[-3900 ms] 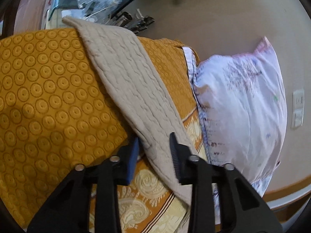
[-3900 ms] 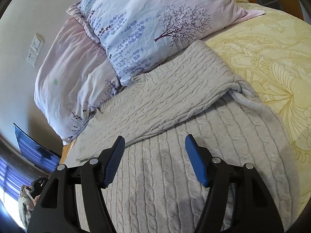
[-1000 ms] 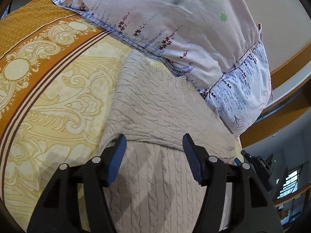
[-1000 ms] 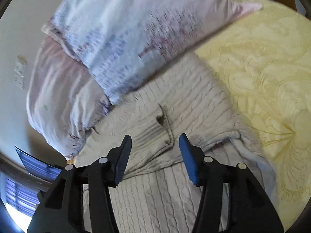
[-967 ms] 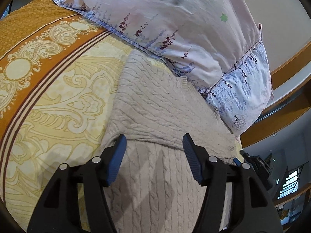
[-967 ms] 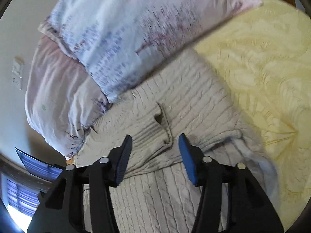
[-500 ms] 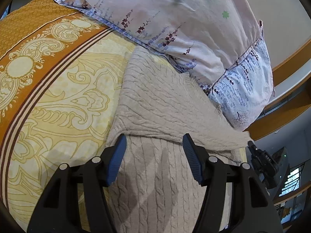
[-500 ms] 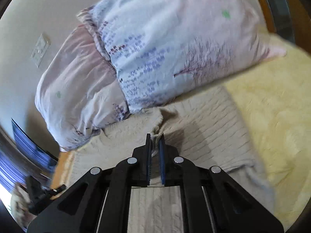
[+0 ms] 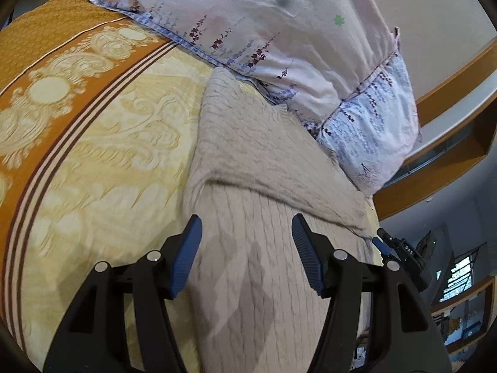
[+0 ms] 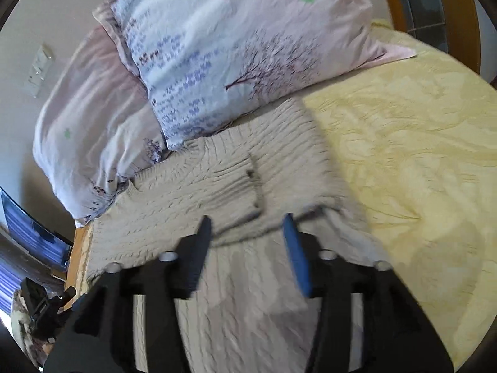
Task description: Fold small clothes
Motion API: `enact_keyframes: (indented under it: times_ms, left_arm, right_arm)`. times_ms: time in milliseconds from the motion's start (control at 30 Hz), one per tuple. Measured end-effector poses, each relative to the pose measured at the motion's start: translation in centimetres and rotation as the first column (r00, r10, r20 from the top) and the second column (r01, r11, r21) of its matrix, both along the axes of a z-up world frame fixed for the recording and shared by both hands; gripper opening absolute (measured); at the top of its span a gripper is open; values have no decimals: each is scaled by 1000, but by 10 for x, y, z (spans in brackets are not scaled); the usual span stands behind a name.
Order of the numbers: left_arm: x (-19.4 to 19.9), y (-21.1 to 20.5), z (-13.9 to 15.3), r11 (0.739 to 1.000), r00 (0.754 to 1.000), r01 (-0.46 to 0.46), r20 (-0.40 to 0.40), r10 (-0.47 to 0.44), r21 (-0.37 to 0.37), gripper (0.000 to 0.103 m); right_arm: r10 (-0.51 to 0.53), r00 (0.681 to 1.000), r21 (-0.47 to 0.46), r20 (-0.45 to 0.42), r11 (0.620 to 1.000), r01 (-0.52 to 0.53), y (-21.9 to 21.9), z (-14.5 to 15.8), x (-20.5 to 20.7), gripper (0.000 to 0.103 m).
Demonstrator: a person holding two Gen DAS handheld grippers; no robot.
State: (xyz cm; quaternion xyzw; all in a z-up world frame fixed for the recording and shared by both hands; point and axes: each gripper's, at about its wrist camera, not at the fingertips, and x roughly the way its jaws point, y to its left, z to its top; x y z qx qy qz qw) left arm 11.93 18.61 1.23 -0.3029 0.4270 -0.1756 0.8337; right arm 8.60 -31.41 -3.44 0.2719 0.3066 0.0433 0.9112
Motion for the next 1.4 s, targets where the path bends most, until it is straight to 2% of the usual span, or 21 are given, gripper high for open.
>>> enact_keyframes:
  times_ms: [233, 333, 433, 600, 633, 833, 1033, 1267, 1400]
  left_arm:
    - [-41, 14, -10, 997, 1000, 30, -8, -30, -66, 60]
    - [-57, 12, -14, 996, 999, 54, -2, -54, -70, 60]
    - [-70, 8, -15, 993, 997, 78, 11, -77, -91, 60]
    - [-92, 1, -16, 984, 993, 112, 45, -106, -137, 58]
    - [-96, 0, -17, 979, 992, 127, 50, -120, -162, 58]
    - [-119, -4, -29, 938, 980, 197, 77, -183, -286, 49]
    - [-145, 1, -48, 897, 971, 240, 95, -220, -371, 47]
    - [-158, -21, -65, 899, 947, 320, 83, -309, -300, 47]
    - [-154, -33, -75, 906, 942, 334, 58, -330, -260, 47]
  right_arm:
    - [6, 1000, 72, -26, 997, -4, -44, -17, -52, 54]
    - [-1, 998, 87, -60, 996, 7, -56, -30, -65, 54]
    - [10, 996, 142, -87, 990, 2, -66, -44, -76, 54]
    - [96, 994, 222, -58, 972, -81, -60, -55, -94, 52]
    - [126, 991, 243, -50, 964, -111, -56, -58, -98, 49]
    - [262, 965, 312, 10, 916, -252, -42, -67, -129, 47]
    - [356, 934, 305, 30, 887, -348, -38, -76, -165, 47]
    - [383, 923, 284, -43, 890, -356, -33, -105, -164, 47]
    - [398, 916, 299, -48, 881, -367, -30, -120, -157, 47]
